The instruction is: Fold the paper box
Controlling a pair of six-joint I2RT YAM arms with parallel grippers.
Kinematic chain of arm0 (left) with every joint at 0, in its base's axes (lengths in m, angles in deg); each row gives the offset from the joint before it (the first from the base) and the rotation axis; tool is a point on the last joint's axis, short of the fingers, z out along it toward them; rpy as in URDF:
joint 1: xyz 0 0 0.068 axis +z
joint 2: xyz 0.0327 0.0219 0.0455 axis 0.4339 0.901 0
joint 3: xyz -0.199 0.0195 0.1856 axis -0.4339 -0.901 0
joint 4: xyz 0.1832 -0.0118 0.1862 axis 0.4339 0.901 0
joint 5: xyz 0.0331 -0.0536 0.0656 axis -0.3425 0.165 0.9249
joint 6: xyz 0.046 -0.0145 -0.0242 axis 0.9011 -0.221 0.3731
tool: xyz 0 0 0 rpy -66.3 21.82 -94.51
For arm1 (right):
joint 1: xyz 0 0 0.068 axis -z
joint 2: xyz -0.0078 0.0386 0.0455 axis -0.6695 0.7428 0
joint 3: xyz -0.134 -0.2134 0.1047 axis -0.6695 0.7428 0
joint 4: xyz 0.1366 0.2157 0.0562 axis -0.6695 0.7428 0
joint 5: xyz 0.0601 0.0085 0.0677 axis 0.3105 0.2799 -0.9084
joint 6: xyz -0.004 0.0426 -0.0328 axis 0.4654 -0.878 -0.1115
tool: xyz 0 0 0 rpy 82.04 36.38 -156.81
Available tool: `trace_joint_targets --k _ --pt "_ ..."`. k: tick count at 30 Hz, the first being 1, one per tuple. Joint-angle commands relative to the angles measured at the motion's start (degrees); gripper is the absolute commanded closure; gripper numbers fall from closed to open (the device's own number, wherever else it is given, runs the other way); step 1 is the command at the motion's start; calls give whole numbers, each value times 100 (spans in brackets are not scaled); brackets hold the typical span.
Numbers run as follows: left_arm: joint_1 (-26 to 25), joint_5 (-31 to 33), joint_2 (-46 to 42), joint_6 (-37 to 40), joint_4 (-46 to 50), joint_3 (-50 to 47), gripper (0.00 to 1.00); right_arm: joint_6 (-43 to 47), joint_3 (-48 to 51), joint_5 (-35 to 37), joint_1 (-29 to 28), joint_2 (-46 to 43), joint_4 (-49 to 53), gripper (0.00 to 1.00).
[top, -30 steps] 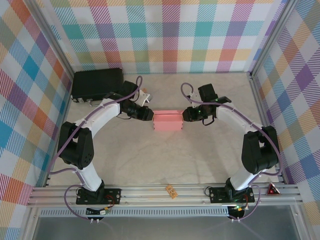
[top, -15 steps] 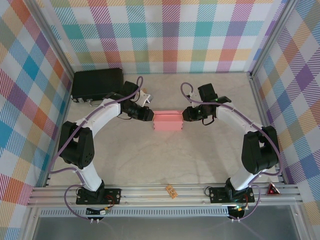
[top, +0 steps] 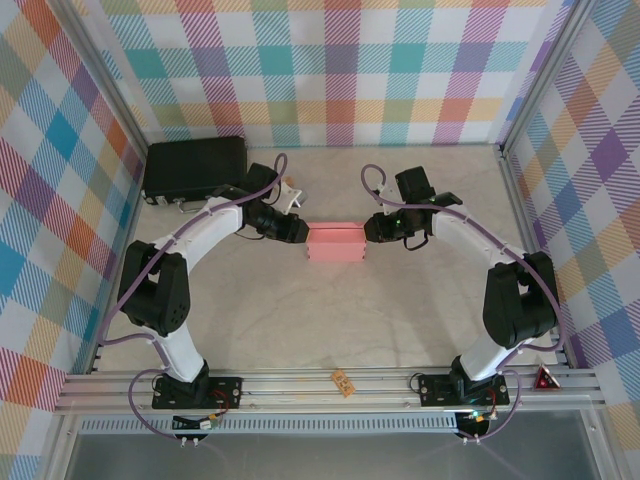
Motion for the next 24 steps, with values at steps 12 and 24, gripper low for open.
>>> trace_joint_targets --k 12,24 --pt "-61 -192 137 -65 -78 101 75 -37 -261 -174 -38 92 15 80" --pt "-61 -32 195 -42 -7 24 76 -36 -264 -121 -47 121 41 80"
